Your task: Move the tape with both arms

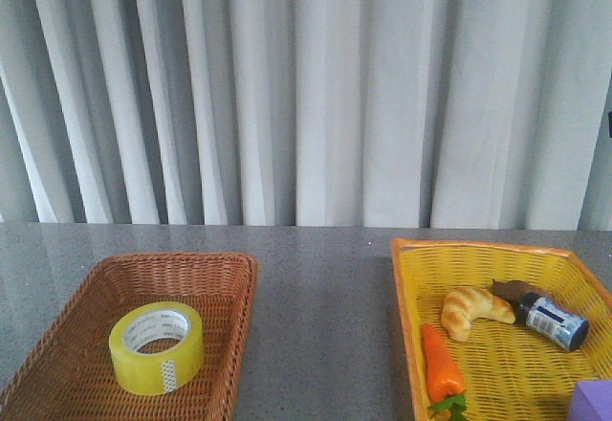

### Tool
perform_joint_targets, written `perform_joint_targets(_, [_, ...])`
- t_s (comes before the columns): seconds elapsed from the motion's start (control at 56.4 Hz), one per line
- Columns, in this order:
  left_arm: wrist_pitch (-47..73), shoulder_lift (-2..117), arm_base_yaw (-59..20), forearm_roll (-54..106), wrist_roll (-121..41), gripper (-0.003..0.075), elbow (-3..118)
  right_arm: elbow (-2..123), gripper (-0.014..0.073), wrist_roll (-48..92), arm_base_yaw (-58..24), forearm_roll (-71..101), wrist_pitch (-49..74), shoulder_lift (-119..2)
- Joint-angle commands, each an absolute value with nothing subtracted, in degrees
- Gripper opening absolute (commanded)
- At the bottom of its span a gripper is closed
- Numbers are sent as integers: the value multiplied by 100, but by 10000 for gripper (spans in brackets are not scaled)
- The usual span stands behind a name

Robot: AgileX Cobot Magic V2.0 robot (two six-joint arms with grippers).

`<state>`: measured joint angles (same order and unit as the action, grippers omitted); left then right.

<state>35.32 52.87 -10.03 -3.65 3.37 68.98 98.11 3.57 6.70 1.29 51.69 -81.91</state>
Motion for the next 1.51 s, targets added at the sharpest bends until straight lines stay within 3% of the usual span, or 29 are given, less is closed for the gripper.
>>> perform_joint_targets(0.0, [2082, 4688, -983, -408, 392, -6, 5678, 9950, -7, 355, 704, 89, 4765, -8036])
perform_joint_targets(0.319, [0, 2247, -978, -420, 386, -6, 2324, 9950, -7, 355, 704, 89, 4765, -8036])
perform_joint_targets(0.603, [-1493, 463, -514, -251, 582, -6, -127, 9950, -7, 355, 704, 89, 4765, -8036])
perform_joint_targets(0.692, [-438, 119, -385, -271, 539, -6, -52, 9950, -7, 355, 704, 89, 4774, -8036])
perform_joint_targets(0.798, [0, -7, -249, -295, 371, -6, -104, 9950, -7, 355, 704, 89, 4766, -8036])
perform_joint_targets(1.49, [104, -163, -44, -59, 368, -6, -104, 9950, -7, 355, 704, 89, 4766, -8036])
